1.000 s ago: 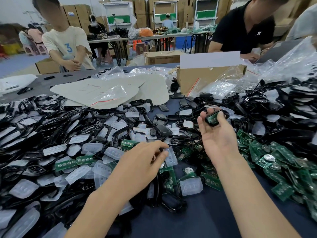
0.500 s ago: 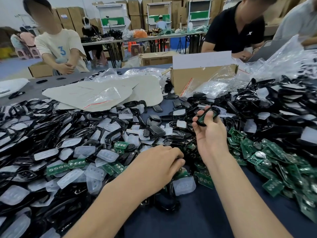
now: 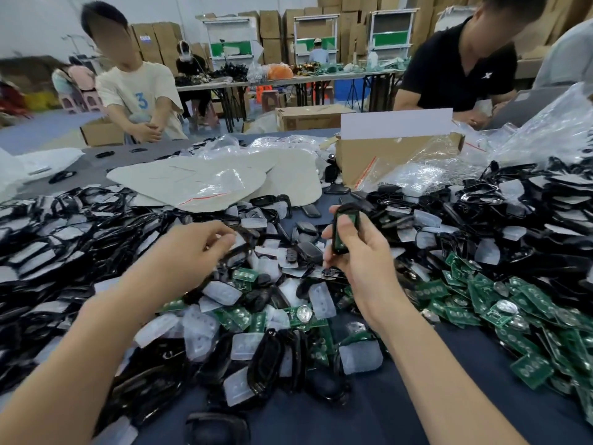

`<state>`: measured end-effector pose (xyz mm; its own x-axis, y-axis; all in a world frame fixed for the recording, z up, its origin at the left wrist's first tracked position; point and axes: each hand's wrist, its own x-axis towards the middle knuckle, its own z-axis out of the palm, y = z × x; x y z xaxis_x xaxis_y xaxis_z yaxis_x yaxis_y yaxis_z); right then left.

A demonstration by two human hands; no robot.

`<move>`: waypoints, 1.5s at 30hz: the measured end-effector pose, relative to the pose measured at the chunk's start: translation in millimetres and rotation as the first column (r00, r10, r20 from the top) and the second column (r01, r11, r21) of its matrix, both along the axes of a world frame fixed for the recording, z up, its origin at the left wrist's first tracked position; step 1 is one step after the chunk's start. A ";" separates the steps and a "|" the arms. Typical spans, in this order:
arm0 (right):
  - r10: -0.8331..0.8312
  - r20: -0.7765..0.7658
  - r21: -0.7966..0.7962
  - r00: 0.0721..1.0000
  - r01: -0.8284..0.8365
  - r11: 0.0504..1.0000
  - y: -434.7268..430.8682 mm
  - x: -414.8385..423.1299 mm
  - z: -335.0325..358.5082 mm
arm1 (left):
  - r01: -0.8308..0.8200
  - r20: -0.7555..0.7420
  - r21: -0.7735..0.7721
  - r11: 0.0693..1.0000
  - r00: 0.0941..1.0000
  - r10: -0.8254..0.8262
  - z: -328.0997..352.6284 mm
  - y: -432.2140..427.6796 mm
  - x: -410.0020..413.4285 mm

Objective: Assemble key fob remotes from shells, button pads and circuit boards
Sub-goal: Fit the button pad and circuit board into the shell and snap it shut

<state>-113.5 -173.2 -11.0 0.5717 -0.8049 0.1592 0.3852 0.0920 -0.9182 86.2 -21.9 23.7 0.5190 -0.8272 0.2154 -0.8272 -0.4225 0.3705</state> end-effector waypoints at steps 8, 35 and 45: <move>0.350 0.102 0.158 0.931 -0.363 0.918 90.3 87.2 43.9 | -0.290 -0.023 -0.085 0.953 0.957 0.289 12.8 94.9 66.0; 0.474 0.097 0.280 0.875 -0.481 0.830 253.3 259.6 46.7 | -0.534 0.153 0.171 0.828 0.845 0.513 25.6 206.6 217.1; 0.322 0.171 0.204 0.931 -0.353 0.913 211.8 232.7 55.9 | -0.644 0.240 0.223 0.732 0.764 0.599 -16.4 152.7 224.8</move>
